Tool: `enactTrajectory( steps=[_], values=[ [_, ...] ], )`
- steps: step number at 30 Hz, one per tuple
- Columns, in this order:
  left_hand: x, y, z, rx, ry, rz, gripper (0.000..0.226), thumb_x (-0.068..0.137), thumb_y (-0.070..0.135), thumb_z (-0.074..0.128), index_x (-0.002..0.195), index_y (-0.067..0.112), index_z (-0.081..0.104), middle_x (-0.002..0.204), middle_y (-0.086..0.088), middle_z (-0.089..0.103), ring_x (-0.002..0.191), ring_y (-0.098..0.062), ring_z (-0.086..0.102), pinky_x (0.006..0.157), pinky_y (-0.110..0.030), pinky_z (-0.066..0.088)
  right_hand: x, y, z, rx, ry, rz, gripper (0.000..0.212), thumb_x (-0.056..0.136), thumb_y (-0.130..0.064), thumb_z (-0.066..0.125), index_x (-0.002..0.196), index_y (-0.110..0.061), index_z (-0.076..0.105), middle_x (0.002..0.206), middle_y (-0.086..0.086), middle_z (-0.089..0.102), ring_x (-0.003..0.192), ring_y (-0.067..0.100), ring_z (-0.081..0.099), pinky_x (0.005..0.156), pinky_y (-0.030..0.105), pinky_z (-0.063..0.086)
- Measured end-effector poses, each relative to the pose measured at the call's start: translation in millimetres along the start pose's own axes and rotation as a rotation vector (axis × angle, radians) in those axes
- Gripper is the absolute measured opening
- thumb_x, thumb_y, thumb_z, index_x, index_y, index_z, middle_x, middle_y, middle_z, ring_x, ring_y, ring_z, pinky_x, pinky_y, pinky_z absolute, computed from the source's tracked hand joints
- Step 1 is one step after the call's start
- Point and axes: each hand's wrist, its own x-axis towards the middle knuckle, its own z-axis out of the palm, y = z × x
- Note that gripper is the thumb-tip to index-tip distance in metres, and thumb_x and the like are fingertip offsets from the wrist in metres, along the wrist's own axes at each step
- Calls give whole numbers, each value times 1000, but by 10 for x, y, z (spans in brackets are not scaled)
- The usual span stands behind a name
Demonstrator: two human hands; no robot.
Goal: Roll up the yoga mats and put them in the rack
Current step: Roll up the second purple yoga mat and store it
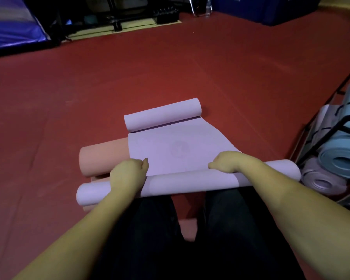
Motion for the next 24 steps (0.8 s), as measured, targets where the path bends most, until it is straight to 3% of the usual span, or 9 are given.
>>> enactTrajectory(
  steps=[4, 6, 9, 14, 17, 20, 24],
  values=[
    [-286, -116, 177, -112, 177, 126, 58, 95, 50, 32, 67, 10, 63, 71, -9, 62, 71, -33, 56, 61, -40, 43, 7, 11, -39, 54, -29, 46, 36, 92, -49, 46, 107, -19, 60, 117, 7, 58, 98, 24, 50, 84, 31, 36],
    [-393, -182, 301, -68, 210, 210, 52, 94, 48, 32, 69, 12, 60, 70, -5, 58, 69, -30, 53, 65, -41, 41, 5, -18, -58, 65, -39, 48, 33, 92, -48, 48, 104, -20, 59, 109, 4, 56, 98, 23, 51, 84, 31, 36],
    [-350, -204, 348, -11, 228, 227, 47, 95, 43, 32, 69, 15, 61, 69, -4, 59, 68, -31, 54, 64, -40, 39, 26, -58, -53, 34, 0, 23, 36, 93, -47, 43, 100, -19, 64, 116, 6, 62, 97, 23, 53, 81, 32, 37],
    [-160, -219, 244, -37, 146, 185, 57, 93, 44, 24, 58, 14, 60, 63, -4, 62, 62, -34, 59, 59, -38, 43, -121, -84, 57, 41, 377, 13, 52, 102, -46, 27, 77, -15, 59, 78, 3, 58, 81, 28, 54, 68, 33, 38],
    [-131, -183, 208, -36, 120, 194, 68, 91, 49, 13, 65, 14, 65, 71, -5, 66, 69, -34, 60, 64, -38, 44, -208, -37, 139, 67, 533, 33, 55, 103, -47, 26, 66, -17, 53, 67, 0, 50, 74, 29, 51, 64, 34, 35],
    [-30, -112, 183, -10, 50, 130, 65, 101, 48, 18, 84, 15, 71, 88, -6, 70, 83, -33, 63, 74, -37, 47, -285, 84, 274, 114, 653, 3, 49, 100, -49, 34, 67, -17, 50, 74, -1, 54, 75, 28, 53, 63, 34, 34],
    [113, -30, 118, -7, -109, 81, 61, 104, 48, 20, 89, 15, 70, 97, -9, 69, 83, -29, 57, 73, -35, 42, -440, 229, 607, -46, 810, -188, 54, 91, -55, 29, 90, -18, 69, 89, 1, 68, 86, 29, 62, 74, 37, 45]
  ],
)
